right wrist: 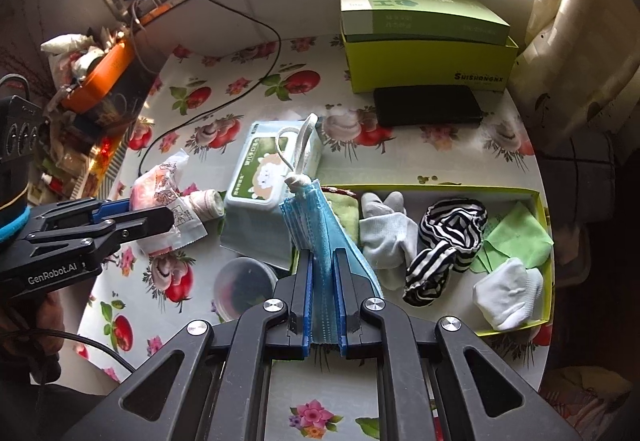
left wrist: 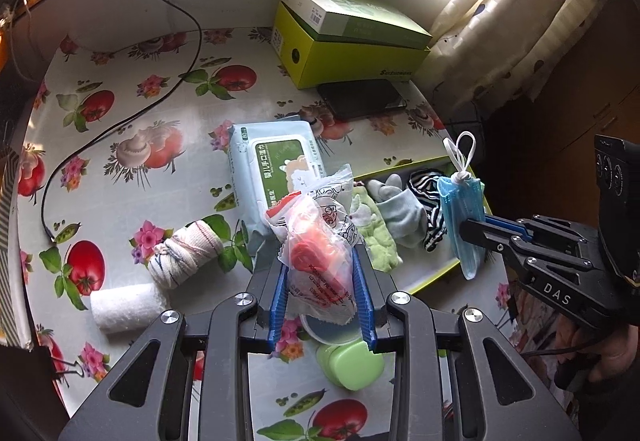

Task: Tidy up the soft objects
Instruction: 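Carry the mask and plastic bag toward the tray with both tools, then lower the mask into the tray and open the right tool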

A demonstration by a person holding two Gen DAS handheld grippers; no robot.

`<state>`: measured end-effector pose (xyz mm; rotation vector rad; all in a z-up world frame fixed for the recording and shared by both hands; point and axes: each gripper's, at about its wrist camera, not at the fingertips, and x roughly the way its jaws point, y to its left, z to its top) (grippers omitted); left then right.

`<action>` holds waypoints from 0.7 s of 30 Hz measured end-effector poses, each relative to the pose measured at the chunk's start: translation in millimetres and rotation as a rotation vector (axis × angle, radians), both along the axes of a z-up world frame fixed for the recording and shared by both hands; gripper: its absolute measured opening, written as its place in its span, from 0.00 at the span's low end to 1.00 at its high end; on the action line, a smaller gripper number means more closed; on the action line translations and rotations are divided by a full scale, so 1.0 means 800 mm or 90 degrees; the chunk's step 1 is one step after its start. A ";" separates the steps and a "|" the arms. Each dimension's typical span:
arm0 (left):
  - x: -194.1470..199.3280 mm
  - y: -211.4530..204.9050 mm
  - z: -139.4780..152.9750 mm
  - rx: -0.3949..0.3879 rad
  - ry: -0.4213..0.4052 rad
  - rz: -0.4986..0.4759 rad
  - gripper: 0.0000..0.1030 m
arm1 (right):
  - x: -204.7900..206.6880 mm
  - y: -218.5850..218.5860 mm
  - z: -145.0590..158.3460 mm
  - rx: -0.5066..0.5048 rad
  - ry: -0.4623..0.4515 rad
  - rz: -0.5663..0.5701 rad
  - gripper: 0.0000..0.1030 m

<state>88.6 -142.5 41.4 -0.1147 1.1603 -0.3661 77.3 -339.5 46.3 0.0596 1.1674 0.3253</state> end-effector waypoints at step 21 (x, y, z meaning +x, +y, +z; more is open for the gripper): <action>0.013 -0.041 -0.009 0.000 0.013 -0.048 0.30 | 0.019 -0.115 -0.022 -0.003 0.014 -0.155 0.09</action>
